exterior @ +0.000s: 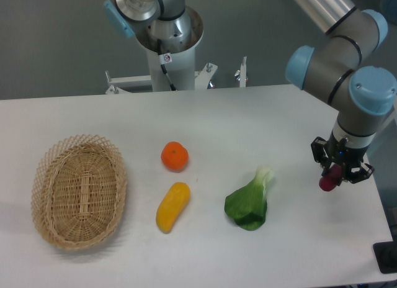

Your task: Place the sweet potato on the table

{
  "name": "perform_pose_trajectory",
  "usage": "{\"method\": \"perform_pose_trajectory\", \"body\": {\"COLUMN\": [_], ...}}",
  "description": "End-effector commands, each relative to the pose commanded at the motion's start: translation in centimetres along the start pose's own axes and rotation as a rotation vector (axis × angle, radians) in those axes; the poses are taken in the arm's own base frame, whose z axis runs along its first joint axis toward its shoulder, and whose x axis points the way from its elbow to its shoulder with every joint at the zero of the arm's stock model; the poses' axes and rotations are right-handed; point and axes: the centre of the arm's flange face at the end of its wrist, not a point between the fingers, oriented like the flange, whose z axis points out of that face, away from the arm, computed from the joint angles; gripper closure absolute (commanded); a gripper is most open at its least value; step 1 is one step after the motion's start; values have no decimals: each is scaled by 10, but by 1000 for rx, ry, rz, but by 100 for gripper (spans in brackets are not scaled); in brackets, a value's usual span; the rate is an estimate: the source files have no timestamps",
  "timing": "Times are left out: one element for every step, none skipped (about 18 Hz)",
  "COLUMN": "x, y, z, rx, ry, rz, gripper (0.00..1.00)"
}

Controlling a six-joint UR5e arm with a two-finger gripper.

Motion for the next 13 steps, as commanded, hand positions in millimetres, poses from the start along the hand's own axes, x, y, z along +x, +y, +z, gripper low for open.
{"method": "perform_pose_trajectory", "body": {"x": [0, 0, 0, 1, 1, 1, 1, 2, 3, 3, 5, 6, 7], "y": [1, 1, 0, 0, 0, -1, -2, -4, -6, -7, -9, -13, -14], "z": [0, 0, 0, 0, -2, -2, -2, -1, -1, -2, -1, 1, -1], "rx": [0, 0, 0, 0, -1, -1, -1, -2, -2, -1, -1, -2, -2], "ry": [0, 0, 0, 0, -2, -2, -2, 0, 0, -1, 2, 3, 1], "rz": [-1, -3, -2, -2, -1, 0, 0, -2, 1, 0, -8, -20, -32], "gripper": [74, 74, 74, 74, 74, 74, 74, 73, 73, 74, 74, 74, 74]}}
